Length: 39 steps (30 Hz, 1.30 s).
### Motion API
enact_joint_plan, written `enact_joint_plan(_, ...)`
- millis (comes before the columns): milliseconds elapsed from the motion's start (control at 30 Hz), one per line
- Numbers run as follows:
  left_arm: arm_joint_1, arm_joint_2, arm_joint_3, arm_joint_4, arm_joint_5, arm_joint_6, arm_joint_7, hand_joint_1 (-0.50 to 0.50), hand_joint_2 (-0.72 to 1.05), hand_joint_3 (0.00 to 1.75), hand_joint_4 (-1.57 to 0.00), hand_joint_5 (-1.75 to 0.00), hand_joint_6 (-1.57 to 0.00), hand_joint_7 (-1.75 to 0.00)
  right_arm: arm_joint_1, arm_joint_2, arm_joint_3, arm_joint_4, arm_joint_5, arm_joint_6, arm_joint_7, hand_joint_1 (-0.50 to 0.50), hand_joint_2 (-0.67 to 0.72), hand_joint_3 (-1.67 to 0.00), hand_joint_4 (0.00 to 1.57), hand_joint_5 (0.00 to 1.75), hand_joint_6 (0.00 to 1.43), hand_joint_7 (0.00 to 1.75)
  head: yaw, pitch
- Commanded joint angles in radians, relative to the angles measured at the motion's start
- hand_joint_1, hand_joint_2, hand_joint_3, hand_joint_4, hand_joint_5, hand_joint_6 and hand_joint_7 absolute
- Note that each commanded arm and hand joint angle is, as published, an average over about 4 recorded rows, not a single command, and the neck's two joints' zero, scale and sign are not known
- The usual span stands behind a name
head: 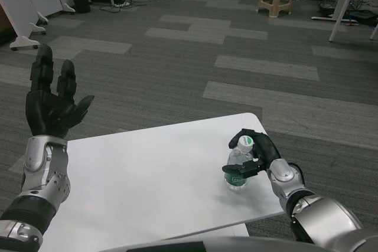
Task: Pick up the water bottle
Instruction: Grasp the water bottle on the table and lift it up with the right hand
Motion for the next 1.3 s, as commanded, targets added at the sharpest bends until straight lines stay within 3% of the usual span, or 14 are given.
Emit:
enact_joint_plan(33, 0.003, -0.001, 0.003, 0.004, -0.006, -0.01, 0.002, -0.5, 0.34, 0.17, 0.0, 0.0, 0.0, 0.0, -0.017, 0.001, 0.0, -0.01, 0.003, -0.005, -0.001, 0.09, -0.16, -0.32, 1.52, 1.75, 1.03, 1.61, 0.0, 0.0)
enact_joint_plan(300, 0.003, -0.001, 0.003, 0.004, -0.006, -0.01, 0.002, -0.5, 0.34, 0.17, 0.0, 0.0, 0.0, 0.0, -0.018, 0.0, 0.001, -0.065, 0.002, -0.008, -0.001, 0.17, -0.1, -0.32, 1.51, 1.75, 0.98, 1.61, 0.003, 0.002)
enact_joint_plan(433, 0.003, -0.001, 0.002, 0.002, -0.005, -0.01, 0.002, -0.5, 0.34, 0.26, 0.0, 0.0, 0.0, 0.0, -0.017, -0.003, 0.004, -0.096, 0.002, -0.011, -0.001, 0.17, -0.1, -0.32, 1.48, 1.75, 0.93, 1.61, 0.004, 0.001)
enact_joint_plan(533, 0.003, -0.001, 0.002, 0.002, -0.005, -0.01, 0.002, -0.5, 0.34, 0.22, 0.0, 0.0, 0.0, 0.0, -0.018, -0.004, 0.007, -0.123, 0.002, -0.013, -0.001, 0.18, -0.1, -0.32, 1.46, 1.75, 0.89, 1.61, 0.006, 0.0)
enact_joint_plan(767, 0.005, -0.001, 0.003, 0.002, -0.006, -0.009, 0.002, -0.5, 0.34, 0.22, 0.0, 0.0, 0.0, 0.0, -0.02, -0.01, 0.024, -0.239, 0.002, -0.014, 0.004, 0.25, -0.13, -0.32, 1.4, 1.75, 0.83, 1.64, 0.005, -0.003)
enact_joint_plan(1300, -0.001, 0.0, 0.005, 0.009, -0.006, -0.009, 0.003, -0.5, 0.34, 0.2, 0.0, 0.0, 0.0, 0.0, -0.066, -0.01, 0.085, -0.488, 0.003, -0.016, 0.005, 0.25, -0.16, -0.4, 1.26, 1.75, 0.77, 1.68, 0.017, -0.003)
